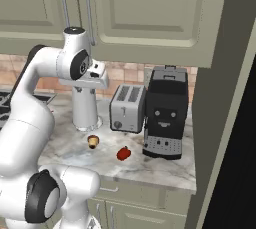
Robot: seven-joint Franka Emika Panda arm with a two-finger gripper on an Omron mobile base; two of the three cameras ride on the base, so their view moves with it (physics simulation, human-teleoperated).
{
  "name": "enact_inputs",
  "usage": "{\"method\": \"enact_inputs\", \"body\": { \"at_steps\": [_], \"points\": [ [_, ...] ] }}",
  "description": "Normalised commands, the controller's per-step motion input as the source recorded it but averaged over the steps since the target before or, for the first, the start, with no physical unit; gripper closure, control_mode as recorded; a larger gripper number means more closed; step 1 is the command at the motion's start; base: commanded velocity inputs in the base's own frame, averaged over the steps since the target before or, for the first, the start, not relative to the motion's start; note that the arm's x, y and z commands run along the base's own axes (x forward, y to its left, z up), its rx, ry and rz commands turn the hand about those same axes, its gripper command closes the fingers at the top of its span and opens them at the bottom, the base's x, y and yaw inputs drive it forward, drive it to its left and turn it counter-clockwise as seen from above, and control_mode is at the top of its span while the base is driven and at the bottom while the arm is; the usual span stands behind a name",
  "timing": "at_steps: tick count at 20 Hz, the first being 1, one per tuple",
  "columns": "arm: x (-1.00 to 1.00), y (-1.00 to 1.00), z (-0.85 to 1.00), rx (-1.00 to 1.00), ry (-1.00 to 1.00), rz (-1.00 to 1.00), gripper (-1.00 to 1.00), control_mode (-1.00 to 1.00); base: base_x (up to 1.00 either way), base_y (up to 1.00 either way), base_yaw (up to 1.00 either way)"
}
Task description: Place the bell pepper and mushroom inside the fridge drawer. Close the drawer after placing the vegetables.
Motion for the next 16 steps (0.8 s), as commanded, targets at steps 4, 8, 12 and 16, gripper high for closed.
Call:
{"method": "enact_inputs", "body": {
  "at_steps": [4,8,12,16],
  "points": [
    [-0.17,0.08,-0.08,-0.03,0.0,0.0,-1.0,-1.0,0.0,0.0,0.0],
    [-0.01,0.01,-0.67,-0.1,0.0,0.0,-1.0,-1.0,0.0,0.0,0.0],
    [0.0,0.0,-0.93,-0.06,0.0,0.0,-1.0,-1.0,0.0,0.0,0.0],
    [0.0,-0.09,-0.89,-0.05,0.03,0.0,-1.0,-1.0,0.0,0.0,0.0]
  ]
}}
